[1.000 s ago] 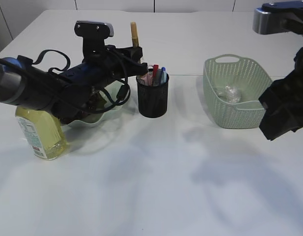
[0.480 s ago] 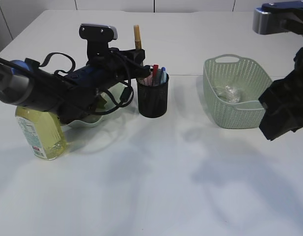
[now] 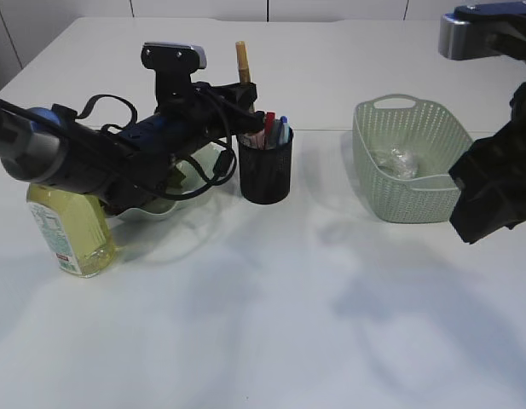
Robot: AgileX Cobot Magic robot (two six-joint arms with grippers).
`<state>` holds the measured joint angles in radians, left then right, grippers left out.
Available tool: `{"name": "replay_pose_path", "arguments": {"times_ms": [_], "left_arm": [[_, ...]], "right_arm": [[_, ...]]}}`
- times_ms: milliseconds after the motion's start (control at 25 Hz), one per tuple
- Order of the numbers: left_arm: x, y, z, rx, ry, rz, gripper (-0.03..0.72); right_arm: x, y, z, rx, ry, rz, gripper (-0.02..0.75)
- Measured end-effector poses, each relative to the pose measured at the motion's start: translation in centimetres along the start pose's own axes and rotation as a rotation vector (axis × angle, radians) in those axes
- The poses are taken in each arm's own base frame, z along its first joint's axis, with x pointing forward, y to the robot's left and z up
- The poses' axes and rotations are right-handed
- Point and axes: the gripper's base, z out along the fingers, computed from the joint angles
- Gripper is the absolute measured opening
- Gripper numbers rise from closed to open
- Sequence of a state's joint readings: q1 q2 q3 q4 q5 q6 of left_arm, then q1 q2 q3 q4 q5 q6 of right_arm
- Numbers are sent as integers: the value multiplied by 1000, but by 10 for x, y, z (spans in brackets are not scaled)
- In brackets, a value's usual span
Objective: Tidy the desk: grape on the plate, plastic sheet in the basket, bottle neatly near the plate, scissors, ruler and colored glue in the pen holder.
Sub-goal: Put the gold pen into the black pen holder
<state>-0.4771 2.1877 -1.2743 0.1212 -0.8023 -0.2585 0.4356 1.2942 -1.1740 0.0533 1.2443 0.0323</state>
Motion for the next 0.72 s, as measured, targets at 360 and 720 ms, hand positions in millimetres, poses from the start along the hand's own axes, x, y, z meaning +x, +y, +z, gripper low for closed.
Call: {"name": "replay_pose_path", "arguments": {"times_ms": [360, 720], "left_arm": [[6, 1, 4, 6, 10, -8, 69], [6, 0, 4, 10, 9, -5, 70]], "right_arm": [[0, 0, 0, 0, 0, 0, 364], [0, 0, 0, 0, 0, 0, 364]]}}
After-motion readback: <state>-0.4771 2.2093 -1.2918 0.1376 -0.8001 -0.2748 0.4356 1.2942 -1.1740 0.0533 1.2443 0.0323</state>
